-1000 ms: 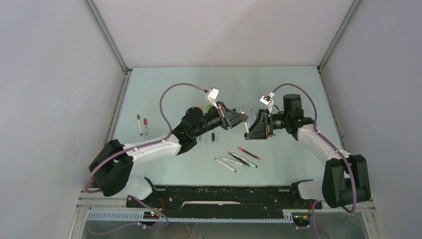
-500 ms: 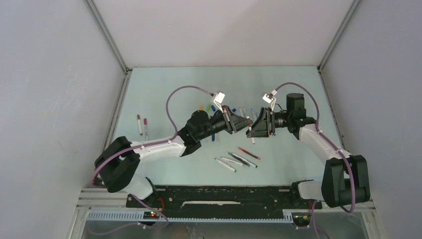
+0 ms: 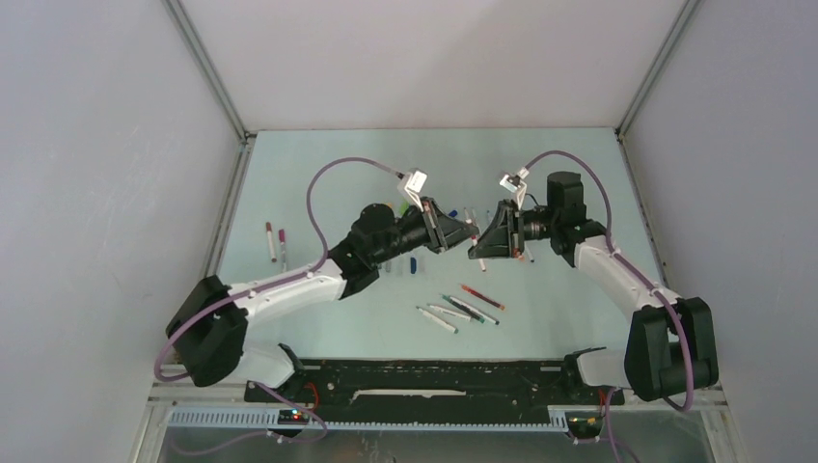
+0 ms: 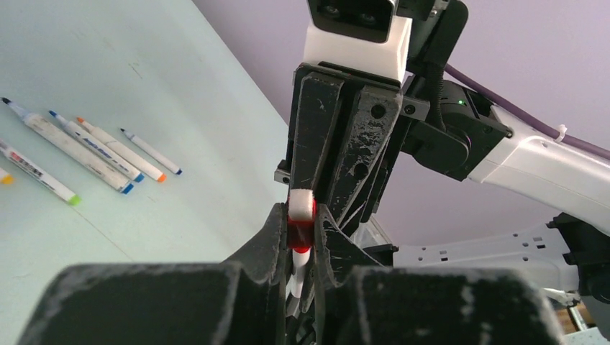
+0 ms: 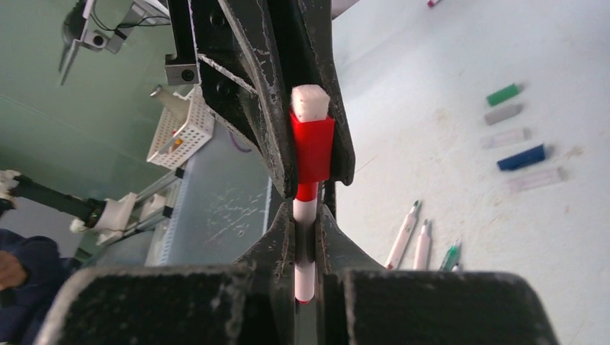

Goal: Open the pen caps
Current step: Open the pen cap from the pen, then place the pen at the center of the board.

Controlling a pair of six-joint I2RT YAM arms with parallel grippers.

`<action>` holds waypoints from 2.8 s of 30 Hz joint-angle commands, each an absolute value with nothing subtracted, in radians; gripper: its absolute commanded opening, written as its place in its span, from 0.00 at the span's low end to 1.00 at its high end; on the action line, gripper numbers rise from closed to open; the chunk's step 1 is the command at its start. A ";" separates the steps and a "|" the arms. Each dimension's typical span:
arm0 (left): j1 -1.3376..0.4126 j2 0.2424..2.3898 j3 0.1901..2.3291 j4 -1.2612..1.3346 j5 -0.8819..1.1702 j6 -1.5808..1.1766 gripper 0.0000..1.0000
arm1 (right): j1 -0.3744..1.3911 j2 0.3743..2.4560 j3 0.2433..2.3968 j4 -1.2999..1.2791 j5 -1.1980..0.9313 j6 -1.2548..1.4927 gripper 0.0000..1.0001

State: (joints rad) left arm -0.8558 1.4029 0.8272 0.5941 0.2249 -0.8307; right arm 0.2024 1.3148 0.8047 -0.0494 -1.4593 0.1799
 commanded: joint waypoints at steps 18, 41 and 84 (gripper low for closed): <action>-0.643 1.067 0.914 0.731 -0.157 -0.712 0.00 | 0.298 1.355 0.810 -0.135 -1.492 0.114 0.00; -0.549 0.880 0.512 0.493 0.183 -0.836 0.00 | 0.321 1.390 0.971 -0.698 -0.656 -0.510 0.00; -0.693 1.248 0.502 0.477 0.241 -0.842 0.00 | 0.415 1.668 1.033 -0.726 -0.423 -0.492 0.29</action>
